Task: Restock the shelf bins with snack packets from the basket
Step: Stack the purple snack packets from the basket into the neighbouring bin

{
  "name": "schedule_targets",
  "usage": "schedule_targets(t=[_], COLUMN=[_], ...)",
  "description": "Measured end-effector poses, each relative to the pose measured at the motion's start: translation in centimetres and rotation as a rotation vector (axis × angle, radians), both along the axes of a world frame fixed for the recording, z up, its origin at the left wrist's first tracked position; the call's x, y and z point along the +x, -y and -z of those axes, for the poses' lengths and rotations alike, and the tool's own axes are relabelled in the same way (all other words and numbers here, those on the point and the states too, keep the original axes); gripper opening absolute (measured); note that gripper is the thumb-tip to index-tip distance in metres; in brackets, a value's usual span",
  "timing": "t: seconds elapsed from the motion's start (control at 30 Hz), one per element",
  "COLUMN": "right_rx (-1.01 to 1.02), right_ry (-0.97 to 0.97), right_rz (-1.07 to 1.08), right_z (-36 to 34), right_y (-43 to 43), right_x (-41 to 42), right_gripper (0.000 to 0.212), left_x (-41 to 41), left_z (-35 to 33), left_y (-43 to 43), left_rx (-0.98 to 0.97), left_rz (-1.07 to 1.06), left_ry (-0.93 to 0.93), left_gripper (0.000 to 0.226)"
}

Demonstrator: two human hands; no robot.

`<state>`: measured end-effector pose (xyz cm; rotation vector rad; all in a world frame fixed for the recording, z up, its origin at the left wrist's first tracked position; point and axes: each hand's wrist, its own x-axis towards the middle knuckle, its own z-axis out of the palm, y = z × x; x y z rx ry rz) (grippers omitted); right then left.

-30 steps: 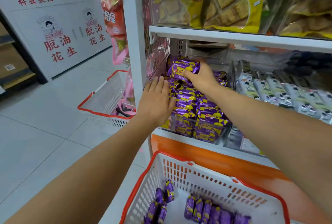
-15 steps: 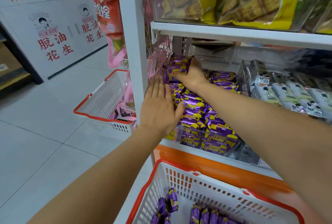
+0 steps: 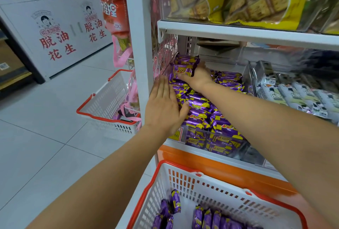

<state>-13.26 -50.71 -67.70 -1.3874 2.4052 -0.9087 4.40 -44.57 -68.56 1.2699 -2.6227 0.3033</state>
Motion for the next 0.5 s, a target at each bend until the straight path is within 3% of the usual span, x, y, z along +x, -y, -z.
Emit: schedule_targets(t=[0.17,0.37,0.5], right_rx=[-0.067,-0.471,-0.569], right_ry=[0.017,0.108,0.189], right_rz=[-0.043,-0.176,-0.313], right_z=[-1.0,-2.9,-1.3], right_y=[-2.0,-11.4,-19.7], right_x=[0.2,3.8,6.8], right_gripper=[0.091,0.037,0.018], left_x=[1.0,3.6,5.0], left_z=[-1.0,-0.8,1.5], left_y=[-1.0,-4.9,-9.3], left_rx=[0.037,-0.131,-0.06], left_rz=[0.103,0.275,0.331], left_ry=[-0.052,-0.354,-0.39], left_gripper=[0.093,0.037,0.029])
